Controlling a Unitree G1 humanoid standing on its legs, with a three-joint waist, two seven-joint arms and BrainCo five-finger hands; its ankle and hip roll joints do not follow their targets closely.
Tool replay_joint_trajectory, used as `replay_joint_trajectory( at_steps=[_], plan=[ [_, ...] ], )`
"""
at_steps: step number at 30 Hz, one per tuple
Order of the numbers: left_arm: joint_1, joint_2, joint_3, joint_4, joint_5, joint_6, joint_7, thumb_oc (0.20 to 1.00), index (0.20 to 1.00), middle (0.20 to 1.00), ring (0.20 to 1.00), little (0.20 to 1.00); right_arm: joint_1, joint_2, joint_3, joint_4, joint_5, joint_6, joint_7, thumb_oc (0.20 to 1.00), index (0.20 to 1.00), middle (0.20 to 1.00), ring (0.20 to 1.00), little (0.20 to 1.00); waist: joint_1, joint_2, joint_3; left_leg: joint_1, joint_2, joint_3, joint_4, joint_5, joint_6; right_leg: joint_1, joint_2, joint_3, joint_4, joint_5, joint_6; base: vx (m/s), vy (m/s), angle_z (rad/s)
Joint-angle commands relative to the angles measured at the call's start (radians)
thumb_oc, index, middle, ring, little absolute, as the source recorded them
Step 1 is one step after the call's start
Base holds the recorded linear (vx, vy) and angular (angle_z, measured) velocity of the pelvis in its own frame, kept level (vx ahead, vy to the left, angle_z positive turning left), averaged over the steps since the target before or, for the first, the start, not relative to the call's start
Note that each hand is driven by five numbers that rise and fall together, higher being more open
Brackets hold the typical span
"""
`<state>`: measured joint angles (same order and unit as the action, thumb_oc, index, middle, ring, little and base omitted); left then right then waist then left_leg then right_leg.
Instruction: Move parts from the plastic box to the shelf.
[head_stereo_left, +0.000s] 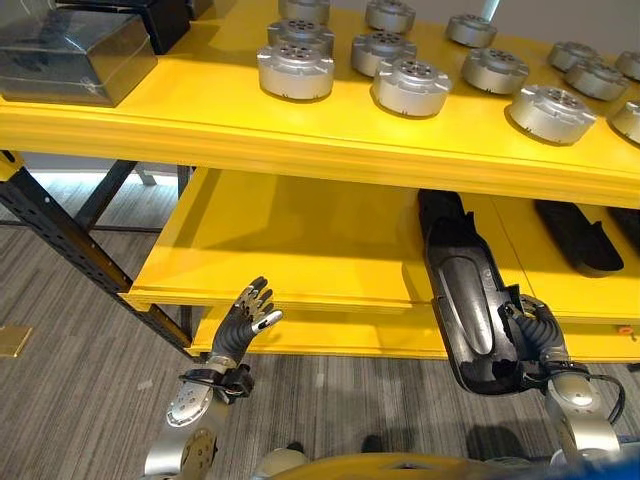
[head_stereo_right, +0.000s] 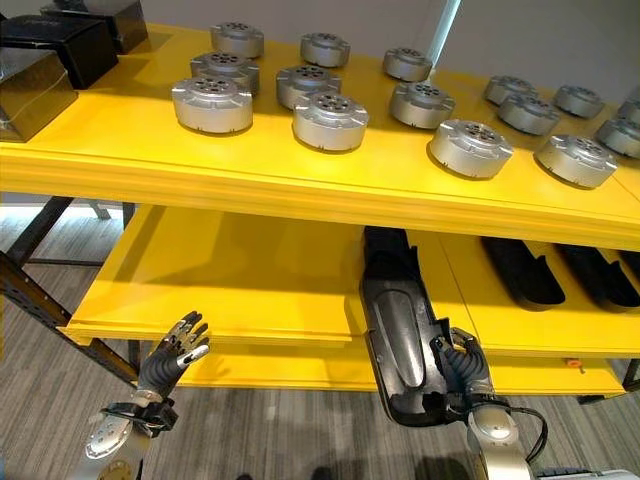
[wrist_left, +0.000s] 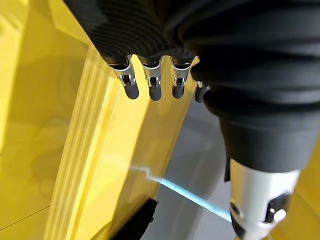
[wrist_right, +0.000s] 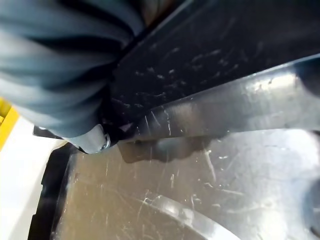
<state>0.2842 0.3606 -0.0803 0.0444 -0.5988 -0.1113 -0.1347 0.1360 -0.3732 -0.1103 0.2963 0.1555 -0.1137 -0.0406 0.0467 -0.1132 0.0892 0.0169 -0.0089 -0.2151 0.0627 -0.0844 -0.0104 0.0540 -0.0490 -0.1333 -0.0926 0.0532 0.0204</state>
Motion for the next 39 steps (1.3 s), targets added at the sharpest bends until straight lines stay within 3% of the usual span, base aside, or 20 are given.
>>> replay_joint_trajectory(
  at_steps=[1, 4, 6, 7, 8, 11, 12, 13, 20, 27, 30, 39],
  plan=[
    [-0.039, 0.014, -0.021, -0.01, -0.007, -0.033, -0.028, 1.0, 1.0, 1.0, 1.0, 1.0, -0.044, -0.085, -0.084, -0.067, 0.075, -0.076, -0.007, 0.2, 0.2, 0.2, 0.2, 0.2, 0.008, 0.014, -0.024, -0.014, 0.007, -0.029, 0.093, -0.012, -0.031, -0.001, -0.014, -0.05, 0.143, -0.104, 0.048, -0.07, -0.036, 0.35],
    [-0.054, 0.006, -0.033, -0.007, -0.012, -0.03, -0.028, 1.0, 1.0, 1.0, 1.0, 1.0, -0.053, -0.091, -0.092, -0.085, 0.083, -0.081, -0.011, 0.2, 0.2, 0.2, 0.2, 0.2, 0.005, 0.019, 0.0, -0.057, 0.007, -0.033, 0.179, -0.019, -0.047, 0.007, -0.011, -0.06, 0.152, -0.111, 0.036, -0.07, -0.03, 0.41],
    [-0.057, 0.003, -0.039, -0.015, -0.016, -0.027, -0.027, 1.0, 1.0, 1.0, 1.0, 1.0, -0.058, -0.09, -0.095, -0.088, 0.084, -0.08, -0.017, 0.2, 0.2, 0.2, 0.2, 0.2, 0.001, 0.028, 0.009, -0.066, 0.075, -0.035, 0.168, 0.002, -0.066, 0.016, -0.006, -0.063, 0.167, -0.126, 0.035, -0.04, 0.047, 0.33],
    [-0.06, -0.001, -0.045, -0.021, -0.025, -0.024, -0.021, 1.0, 1.0, 1.0, 1.0, 1.0, -0.065, -0.088, -0.091, -0.088, 0.088, -0.078, -0.024, 0.2, 0.2, 0.2, 0.2, 0.2, -0.006, 0.035, 0.012, -0.069, 0.139, -0.03, 0.135, 0.037, -0.07, 0.017, -0.016, -0.067, 0.183, -0.132, 0.047, -0.02, 0.093, 0.14],
    [-0.059, -0.002, -0.045, -0.021, -0.025, -0.024, -0.021, 1.0, 1.0, 1.0, 1.0, 1.0, -0.066, -0.089, -0.091, -0.088, 0.088, -0.078, -0.025, 0.2, 0.2, 0.2, 0.2, 0.2, -0.005, 0.036, 0.012, -0.063, 0.142, -0.028, 0.126, 0.04, -0.071, 0.017, -0.015, -0.067, 0.185, -0.133, 0.046, -0.03, 0.136, 0.16],
    [-0.076, -0.003, -0.051, -0.025, -0.026, -0.019, -0.005, 1.0, 1.0, 1.0, 1.0, 1.0, -0.075, -0.082, -0.083, -0.092, 0.086, -0.075, -0.042, 0.2, 0.2, 0.2, 0.2, 0.2, -0.022, 0.054, 0.014, -0.092, 0.261, 0.058, 0.035, 0.14, -0.082, 0.002, -0.046, -0.082, 0.229, -0.142, 0.067, 0.01, 0.136, 0.11],
    [-0.076, -0.003, -0.051, -0.025, -0.026, -0.019, -0.005, 1.0, 1.0, 1.0, 1.0, 1.0, -0.075, -0.082, -0.083, -0.092, 0.086, -0.075, -0.042, 0.2, 0.2, 0.2, 0.2, 0.2, -0.021, 0.054, 0.014, -0.091, 0.261, 0.059, 0.034, 0.141, -0.082, 0.001, -0.046, -0.082, 0.23, -0.143, 0.067, 0.04, 0.261, 0.17],
    [-0.08, -0.005, -0.05, -0.019, -0.029, -0.02, -0.008, 1.0, 1.0, 1.0, 1.0, 1.0, -0.076, -0.066, -0.076, -0.113, 0.082, -0.069, -0.038, 0.2, 0.2, 0.2, 0.2, 0.2, -0.023, 0.086, 0.006, -0.051, 0.285, 0.097, -0.027, 0.132, -0.101, -0.002, -0.063, -0.087, 0.249, -0.157, 0.085, 0.04, 0.233, 0.02],
    [-0.098, 0.025, -0.058, -0.019, -0.014, -0.02, -0.007, 1.0, 1.0, 1.0, 1.0, 1.0, -0.106, 0.003, -0.02, -0.15, 0.094, -0.063, -0.036, 0.2, 0.2, 0.2, 0.2, 0.2, 0.004, 0.071, 0.03, -0.071, 0.2, 0.144, 0.102, 0.049, -0.092, 0.037, -0.14, -0.089, 0.253, -0.142, 0.114, 0.05, 0.168, -0.03],
    [-0.145, 0.049, -0.074, -0.007, -0.015, -0.025, 0.026, 1.0, 1.0, 1.0, 1.0, 1.0, -0.2, 0.041, 0.057, -0.13, 0.164, -0.061, -0.043, 0.2, 0.2, 0.2, 0.2, 0.2, 0.04, 0.058, 0.058, -0.157, 0.143, 0.152, 0.223, -0.004, -0.086, 0.021, -0.195, -0.096, 0.265, -0.142, 0.134, 0.0, 0.104, 0.06],
    [-0.165, 0.069, -0.092, -0.013, -0.015, -0.025, 0.039, 1.0, 1.0, 1.0, 1.0, 1.0, -0.301, 0.039, 0.085, -0.103, 0.194, -0.06, -0.076, 0.2, 0.2, 0.2, 0.2, 0.2, 0.064, 0.053, 0.081, -0.225, 0.131, 0.136, 0.297, -0.03, -0.081, -0.013, -0.207, -0.094, 0.291, -0.145, 0.135, -0.02, 0.047, 0.06],
    [-0.192, 0.097, -0.131, -0.043, -0.038, -0.03, 0.07, 1.0, 1.0, 1.0, 1.0, 1.0, -0.511, 0.043, 0.132, -0.007, 0.22, -0.061, -0.172, 0.2, 0.2, 0.2, 0.2, 0.2, 0.1, 0.055, 0.147, -0.317, 0.125, 0.106, 0.357, -0.041, -0.073, -0.091, -0.199, -0.099, 0.346, -0.152, 0.126, -0.06, -0.007, 0.08]
  ],
)
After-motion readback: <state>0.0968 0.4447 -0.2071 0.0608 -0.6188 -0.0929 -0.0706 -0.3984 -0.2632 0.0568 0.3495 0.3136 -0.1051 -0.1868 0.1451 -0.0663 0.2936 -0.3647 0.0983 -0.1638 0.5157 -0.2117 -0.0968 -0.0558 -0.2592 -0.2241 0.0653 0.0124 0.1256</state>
